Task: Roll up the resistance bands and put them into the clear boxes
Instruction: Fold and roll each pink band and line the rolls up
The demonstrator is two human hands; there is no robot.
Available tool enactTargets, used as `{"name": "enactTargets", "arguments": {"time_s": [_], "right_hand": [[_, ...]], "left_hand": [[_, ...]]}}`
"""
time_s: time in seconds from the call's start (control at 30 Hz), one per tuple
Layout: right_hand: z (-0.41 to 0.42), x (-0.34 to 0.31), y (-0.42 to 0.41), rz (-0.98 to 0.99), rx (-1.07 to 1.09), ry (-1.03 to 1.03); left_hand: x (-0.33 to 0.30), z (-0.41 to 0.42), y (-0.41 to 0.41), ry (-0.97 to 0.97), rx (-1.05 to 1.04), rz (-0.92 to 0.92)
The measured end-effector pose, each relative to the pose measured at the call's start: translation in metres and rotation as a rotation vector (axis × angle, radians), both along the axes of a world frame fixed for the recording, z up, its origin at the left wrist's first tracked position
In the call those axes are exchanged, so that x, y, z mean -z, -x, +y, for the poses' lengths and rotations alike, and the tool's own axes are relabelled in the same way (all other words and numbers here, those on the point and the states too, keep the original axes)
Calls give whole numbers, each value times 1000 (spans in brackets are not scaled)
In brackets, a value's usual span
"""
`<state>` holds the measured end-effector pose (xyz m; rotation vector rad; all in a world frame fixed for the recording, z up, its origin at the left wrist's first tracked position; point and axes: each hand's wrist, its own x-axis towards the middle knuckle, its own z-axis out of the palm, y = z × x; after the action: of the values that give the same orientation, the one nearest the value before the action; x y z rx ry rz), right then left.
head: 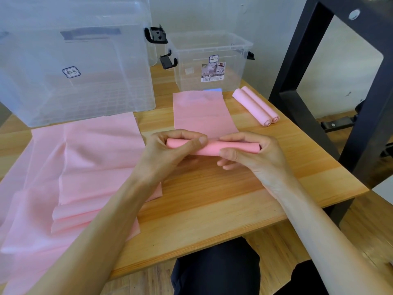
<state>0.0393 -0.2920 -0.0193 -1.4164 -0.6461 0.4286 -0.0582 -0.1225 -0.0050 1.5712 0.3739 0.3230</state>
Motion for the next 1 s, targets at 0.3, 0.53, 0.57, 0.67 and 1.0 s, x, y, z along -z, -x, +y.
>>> {"name": "enactTargets", "arguments": {"time_s": [0.3, 0.53, 0.57, 0.67, 1.0], "right_hand": [[1, 0, 1, 0, -1, -12], [1, 0, 1, 23, 11, -7], [1, -1, 1, 22, -3, -8], [0, -1, 1, 12, 10, -16], [0, -1, 0, 1, 9, -39]], "left_hand": [[0, -1, 0, 16, 11, 5], [-1, -2, 0, -40, 3, -21], [-1, -2, -1, -13, -7, -8], [-1, -2, -1, -25, 3, 10], [0, -3, -2, 8, -25, -38]]}}
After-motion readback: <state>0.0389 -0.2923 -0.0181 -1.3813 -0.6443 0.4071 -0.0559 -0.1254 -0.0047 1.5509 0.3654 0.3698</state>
